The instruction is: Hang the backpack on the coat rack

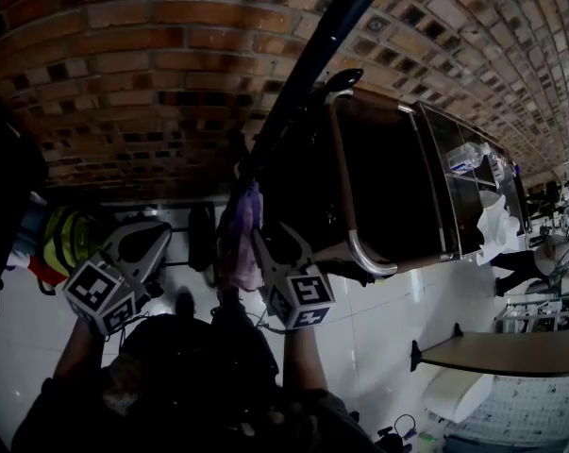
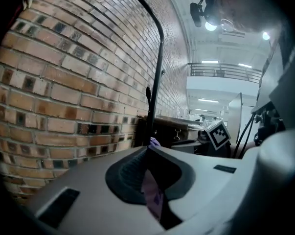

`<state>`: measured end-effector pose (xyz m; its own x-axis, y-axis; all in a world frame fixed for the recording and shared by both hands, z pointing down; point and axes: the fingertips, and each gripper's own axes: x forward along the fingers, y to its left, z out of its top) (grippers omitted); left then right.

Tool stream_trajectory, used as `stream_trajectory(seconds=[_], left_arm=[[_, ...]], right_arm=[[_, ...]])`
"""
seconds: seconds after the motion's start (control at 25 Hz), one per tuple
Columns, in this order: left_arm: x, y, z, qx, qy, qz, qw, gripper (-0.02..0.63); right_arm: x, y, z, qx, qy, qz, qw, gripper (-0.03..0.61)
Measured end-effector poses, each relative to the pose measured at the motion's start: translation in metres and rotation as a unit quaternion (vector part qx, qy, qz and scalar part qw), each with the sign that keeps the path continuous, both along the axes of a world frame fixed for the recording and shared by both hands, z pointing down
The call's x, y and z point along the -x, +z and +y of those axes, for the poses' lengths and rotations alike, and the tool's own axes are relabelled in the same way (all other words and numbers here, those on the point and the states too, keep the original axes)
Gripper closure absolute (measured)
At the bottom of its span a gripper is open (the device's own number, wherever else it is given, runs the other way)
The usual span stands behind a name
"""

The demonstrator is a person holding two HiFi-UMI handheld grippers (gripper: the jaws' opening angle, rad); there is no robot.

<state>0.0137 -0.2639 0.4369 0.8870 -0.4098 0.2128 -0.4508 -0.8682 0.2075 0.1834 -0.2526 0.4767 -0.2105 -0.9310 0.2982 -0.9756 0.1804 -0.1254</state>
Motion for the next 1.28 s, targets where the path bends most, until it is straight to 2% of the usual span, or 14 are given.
stream_trajectory(seconds=[0.04,0.2,0.24,0.36,0.48,0.52,0.72,1.08,1.28], left_arm=[[0.001,0.001,0.001,-0.001,0.005,-0.001,1.0000,0.580],[0.000,-0.004,0.005,-0.007,0.017,0.006,0.9998,0.580],[-0.001,-0.005,0.006,-0.007,0.020,0.007,0.9998,0.580],[-0.003,-0.005,0.011,-0.004,0.023,0.008,0.9997,0.580],[-0.008,-0.006,0.015,-0.004,0.019,0.013,0.9997,0.580],[-0.010,-0.007,0.015,-0.005,0.017,0.015,0.9997,0.580],[-0.029,-0.016,0.030,-0.009,0.009,0.016,0.9998,0.580],[-0.056,-0.029,0.077,-0.019,0.004,0.008,0.9998,0.580],[-0.060,-0.035,0.107,-0.025,-0.014,0.012,0.9995,0.580]], right_arm=[[0.000,-0.007,0.004,-0.016,0.009,-0.002,1.000,0.424],[0.003,-0.035,0.019,-0.075,0.028,-0.033,0.996,0.561],[0.004,-0.041,0.023,-0.086,0.029,-0.039,0.995,0.575],[0.009,-0.059,0.032,-0.120,0.013,-0.059,0.991,0.576],[0.013,-0.085,0.042,-0.171,-0.014,-0.123,0.977,0.578],[0.012,-0.091,0.044,-0.181,-0.019,-0.128,0.975,0.578],[0.007,-0.091,0.051,-0.167,-0.035,-0.066,0.983,0.580],[-0.013,-0.087,0.090,-0.147,-0.047,-0.058,0.986,0.580],[-0.014,-0.085,0.118,-0.142,-0.061,-0.035,0.987,0.580]])
